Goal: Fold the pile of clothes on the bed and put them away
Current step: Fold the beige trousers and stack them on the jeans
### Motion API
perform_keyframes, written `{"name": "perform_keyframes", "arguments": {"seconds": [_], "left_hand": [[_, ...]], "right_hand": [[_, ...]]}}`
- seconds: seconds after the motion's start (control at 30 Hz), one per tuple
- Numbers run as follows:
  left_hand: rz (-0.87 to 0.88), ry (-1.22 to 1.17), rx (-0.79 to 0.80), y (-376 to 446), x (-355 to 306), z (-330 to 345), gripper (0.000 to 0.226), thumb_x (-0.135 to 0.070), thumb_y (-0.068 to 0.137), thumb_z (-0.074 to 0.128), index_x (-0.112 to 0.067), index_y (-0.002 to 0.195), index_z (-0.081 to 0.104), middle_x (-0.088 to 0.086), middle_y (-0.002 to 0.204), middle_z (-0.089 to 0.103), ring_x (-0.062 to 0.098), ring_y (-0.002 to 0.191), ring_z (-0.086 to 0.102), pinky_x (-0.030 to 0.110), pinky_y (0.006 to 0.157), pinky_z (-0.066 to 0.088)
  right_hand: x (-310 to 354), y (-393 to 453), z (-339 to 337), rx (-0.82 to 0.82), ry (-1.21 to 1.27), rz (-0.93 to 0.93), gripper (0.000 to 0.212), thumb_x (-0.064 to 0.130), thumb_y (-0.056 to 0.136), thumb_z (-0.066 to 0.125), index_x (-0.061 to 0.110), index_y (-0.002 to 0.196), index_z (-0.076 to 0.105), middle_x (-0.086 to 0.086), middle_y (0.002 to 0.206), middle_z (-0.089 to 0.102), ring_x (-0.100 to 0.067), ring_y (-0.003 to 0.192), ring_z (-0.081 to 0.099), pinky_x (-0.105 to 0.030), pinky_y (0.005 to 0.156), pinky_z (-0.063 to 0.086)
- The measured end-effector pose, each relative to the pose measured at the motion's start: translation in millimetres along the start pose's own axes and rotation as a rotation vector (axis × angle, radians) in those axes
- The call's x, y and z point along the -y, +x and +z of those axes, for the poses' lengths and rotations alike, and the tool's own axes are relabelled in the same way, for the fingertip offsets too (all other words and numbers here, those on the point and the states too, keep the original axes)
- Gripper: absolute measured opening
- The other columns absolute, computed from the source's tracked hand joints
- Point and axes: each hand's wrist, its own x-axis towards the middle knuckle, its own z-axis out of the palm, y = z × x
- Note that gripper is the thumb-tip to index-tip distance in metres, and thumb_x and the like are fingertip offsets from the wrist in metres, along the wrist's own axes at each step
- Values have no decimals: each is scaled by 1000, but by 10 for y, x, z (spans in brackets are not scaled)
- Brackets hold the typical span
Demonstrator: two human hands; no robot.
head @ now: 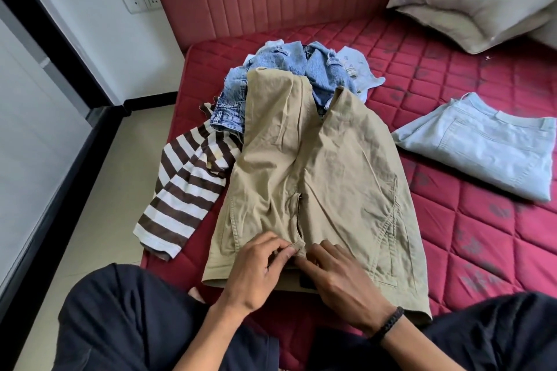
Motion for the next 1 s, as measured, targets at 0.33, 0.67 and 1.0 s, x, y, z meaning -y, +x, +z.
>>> {"name": "perform_keyframes", "arguments": {"seconds": [0.33, 0.67, 1.0], "left_hand": [[-130, -99, 116, -74, 117, -124, 16, -29, 102, 64, -21, 104, 79, -15, 92, 68, 3, 86, 67, 18, 76, 51], [-362, -445, 134, -7, 276, -60, 17, -29, 100, 68, -17, 103, 80, 6, 100, 75, 20, 101, 71, 39, 96, 56], [-391, -404, 253, -33, 252, -13, 27, -39, 106, 54, -22, 104, 76, -16, 95, 69, 3, 92, 66, 29, 88, 53]], "right_hand": [[54, 76, 20, -81, 16, -129, 25, 17, 101, 53, 9, 119, 68, 0, 97, 52, -24, 82, 53, -36, 72, 50], [122, 55, -53, -220, 11, -148, 32, 14, 108, 43, 1, 114, 72, -3, 86, 55, -24, 73, 50, -37, 64, 47], [158, 53, 12, -147, 104, -129, 41, 22, 111, 35, 6, 111, 73, -8, 103, 61, -28, 90, 56, -43, 74, 52]]}}
